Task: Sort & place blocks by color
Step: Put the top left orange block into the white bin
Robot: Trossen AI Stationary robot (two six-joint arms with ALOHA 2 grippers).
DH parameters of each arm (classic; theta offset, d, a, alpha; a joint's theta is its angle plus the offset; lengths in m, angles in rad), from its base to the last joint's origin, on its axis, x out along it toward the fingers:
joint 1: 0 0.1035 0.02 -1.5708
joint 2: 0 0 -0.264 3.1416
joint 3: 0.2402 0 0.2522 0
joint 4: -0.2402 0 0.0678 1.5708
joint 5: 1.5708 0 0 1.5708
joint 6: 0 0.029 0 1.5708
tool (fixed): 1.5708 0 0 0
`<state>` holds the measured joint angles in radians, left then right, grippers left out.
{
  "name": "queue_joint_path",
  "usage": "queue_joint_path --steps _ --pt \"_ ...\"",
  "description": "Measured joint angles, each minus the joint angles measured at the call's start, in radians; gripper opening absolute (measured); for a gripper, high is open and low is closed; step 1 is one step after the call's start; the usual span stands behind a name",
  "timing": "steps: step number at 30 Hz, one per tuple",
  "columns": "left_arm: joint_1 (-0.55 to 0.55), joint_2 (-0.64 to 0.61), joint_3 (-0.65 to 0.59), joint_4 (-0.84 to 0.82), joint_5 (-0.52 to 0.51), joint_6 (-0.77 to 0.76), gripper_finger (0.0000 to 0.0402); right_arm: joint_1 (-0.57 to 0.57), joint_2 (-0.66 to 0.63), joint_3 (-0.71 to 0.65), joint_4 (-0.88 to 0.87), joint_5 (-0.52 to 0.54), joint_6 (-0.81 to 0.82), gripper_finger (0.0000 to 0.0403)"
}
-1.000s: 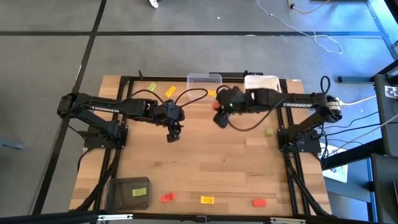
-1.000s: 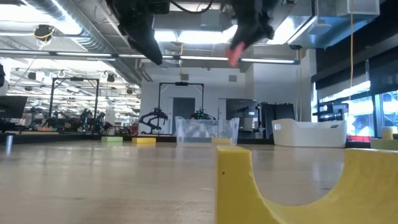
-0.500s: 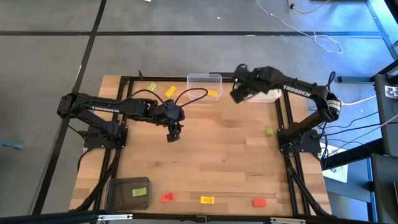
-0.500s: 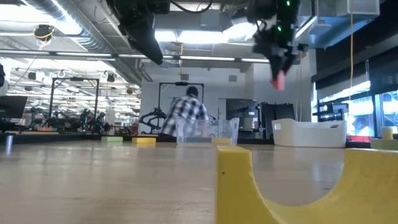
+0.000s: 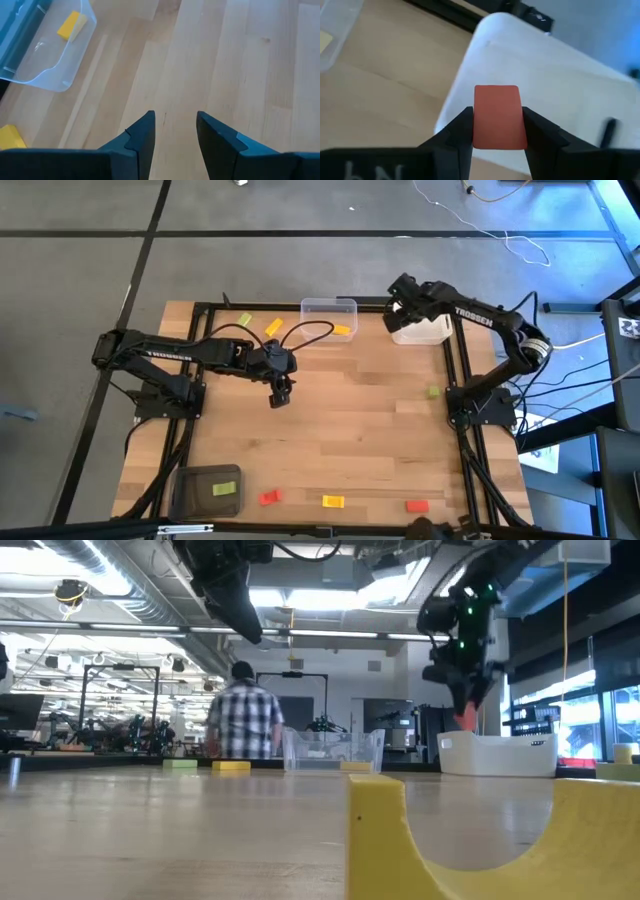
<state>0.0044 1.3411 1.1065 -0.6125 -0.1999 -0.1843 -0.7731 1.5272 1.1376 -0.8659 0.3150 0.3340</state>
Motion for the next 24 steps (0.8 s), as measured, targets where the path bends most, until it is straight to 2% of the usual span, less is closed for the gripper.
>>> queue_joint_path --steps 3,9,17,24 --pt "0.0 0.0 0.0 0.0 -0.001 -0.003 0.0134 -0.02 0.0 -0.075 0.104 -0.049 -0.002 0.0131" --pt "0.0 0.0 0.0 0.0 -0.003 -0.025 0.0134 -0.029 0.0 -0.189 0.189 -0.069 0.001 0.0131" --pt "0.008 0.0 0.0 0.0 -0.026 -0.037 0.0134 -0.029 0.0 -0.238 0.251 -0.13 0.001 0.0132" --pt "0.017 0.0 0.0 0.0 -0.025 -0.045 0.0134 -0.029 0.0 -0.238 0.253 -0.128 0.024 0.0199"
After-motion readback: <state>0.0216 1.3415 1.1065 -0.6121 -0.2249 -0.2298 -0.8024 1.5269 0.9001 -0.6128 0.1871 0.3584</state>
